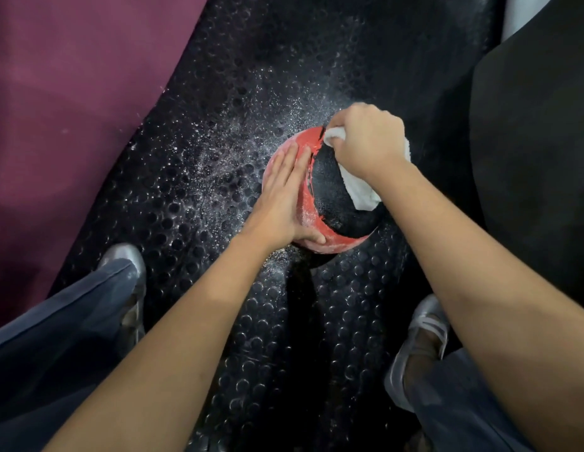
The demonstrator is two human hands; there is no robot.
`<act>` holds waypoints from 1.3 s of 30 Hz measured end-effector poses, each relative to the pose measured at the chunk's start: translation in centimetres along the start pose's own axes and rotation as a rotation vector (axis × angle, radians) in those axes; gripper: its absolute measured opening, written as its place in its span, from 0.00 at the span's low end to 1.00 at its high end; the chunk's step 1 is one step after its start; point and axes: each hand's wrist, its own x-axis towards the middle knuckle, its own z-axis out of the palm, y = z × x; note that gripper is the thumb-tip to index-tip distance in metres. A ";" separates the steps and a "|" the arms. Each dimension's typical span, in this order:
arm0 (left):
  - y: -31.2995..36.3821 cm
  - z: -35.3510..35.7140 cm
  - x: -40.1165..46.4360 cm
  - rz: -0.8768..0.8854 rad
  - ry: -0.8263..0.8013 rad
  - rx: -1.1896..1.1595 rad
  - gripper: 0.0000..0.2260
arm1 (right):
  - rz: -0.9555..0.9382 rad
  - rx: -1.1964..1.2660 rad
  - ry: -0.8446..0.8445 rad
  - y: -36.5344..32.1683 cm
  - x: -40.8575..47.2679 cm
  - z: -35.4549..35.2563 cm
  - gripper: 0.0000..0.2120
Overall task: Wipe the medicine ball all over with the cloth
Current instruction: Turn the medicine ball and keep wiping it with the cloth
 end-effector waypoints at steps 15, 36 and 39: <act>0.0 -0.3 0.0 -0.007 0.003 -0.060 0.58 | -0.239 -0.234 0.313 -1.1 -9.5 4.3 0.05; 0.1 -0.2 0.3 -0.036 0.015 -0.092 0.60 | -0.251 -0.196 0.614 0.6 -11.0 7.4 0.06; -0.2 -0.1 0.3 -0.001 0.052 -0.084 0.53 | -0.219 -0.179 0.634 -0.8 -9.0 6.7 0.06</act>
